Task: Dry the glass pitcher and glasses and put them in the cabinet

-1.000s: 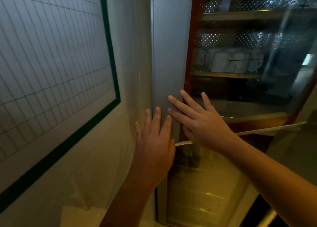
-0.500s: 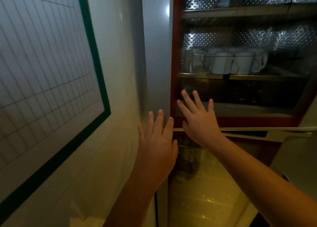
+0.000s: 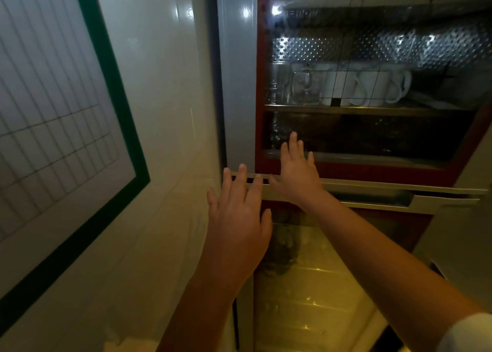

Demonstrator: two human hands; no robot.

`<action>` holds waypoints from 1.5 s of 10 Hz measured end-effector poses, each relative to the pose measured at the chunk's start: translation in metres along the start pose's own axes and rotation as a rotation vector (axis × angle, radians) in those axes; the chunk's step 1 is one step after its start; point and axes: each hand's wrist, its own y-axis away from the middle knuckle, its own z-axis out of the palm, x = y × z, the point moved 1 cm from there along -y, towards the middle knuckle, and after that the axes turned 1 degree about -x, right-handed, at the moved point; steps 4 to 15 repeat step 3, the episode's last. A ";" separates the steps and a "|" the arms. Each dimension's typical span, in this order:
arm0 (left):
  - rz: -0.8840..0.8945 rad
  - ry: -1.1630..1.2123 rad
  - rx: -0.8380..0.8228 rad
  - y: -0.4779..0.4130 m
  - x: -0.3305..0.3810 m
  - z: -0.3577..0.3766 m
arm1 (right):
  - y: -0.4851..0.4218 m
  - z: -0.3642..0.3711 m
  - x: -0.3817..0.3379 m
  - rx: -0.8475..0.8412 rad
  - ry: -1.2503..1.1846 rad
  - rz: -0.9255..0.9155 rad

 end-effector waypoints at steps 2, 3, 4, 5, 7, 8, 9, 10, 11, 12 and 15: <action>-0.008 0.066 -0.058 0.003 0.005 0.002 | 0.008 -0.009 0.007 -0.013 0.050 -0.052; -0.009 0.016 -0.162 0.003 0.011 0.005 | 0.017 -0.009 0.010 -0.003 0.070 -0.088; -0.009 0.016 -0.162 0.003 0.011 0.005 | 0.017 -0.009 0.010 -0.003 0.070 -0.088; -0.009 0.016 -0.162 0.003 0.011 0.005 | 0.017 -0.009 0.010 -0.003 0.070 -0.088; -0.009 0.016 -0.162 0.003 0.011 0.005 | 0.017 -0.009 0.010 -0.003 0.070 -0.088; -0.009 0.016 -0.162 0.003 0.011 0.005 | 0.017 -0.009 0.010 -0.003 0.070 -0.088; -0.009 0.016 -0.162 0.003 0.011 0.005 | 0.017 -0.009 0.010 -0.003 0.070 -0.088; -0.009 0.016 -0.162 0.003 0.011 0.005 | 0.017 -0.009 0.010 -0.003 0.070 -0.088; -0.009 0.016 -0.162 0.003 0.011 0.005 | 0.017 -0.009 0.010 -0.003 0.070 -0.088; -0.009 0.016 -0.162 0.003 0.011 0.005 | 0.017 -0.009 0.010 -0.003 0.070 -0.088; -0.009 0.016 -0.162 0.003 0.011 0.005 | 0.017 -0.009 0.010 -0.003 0.070 -0.088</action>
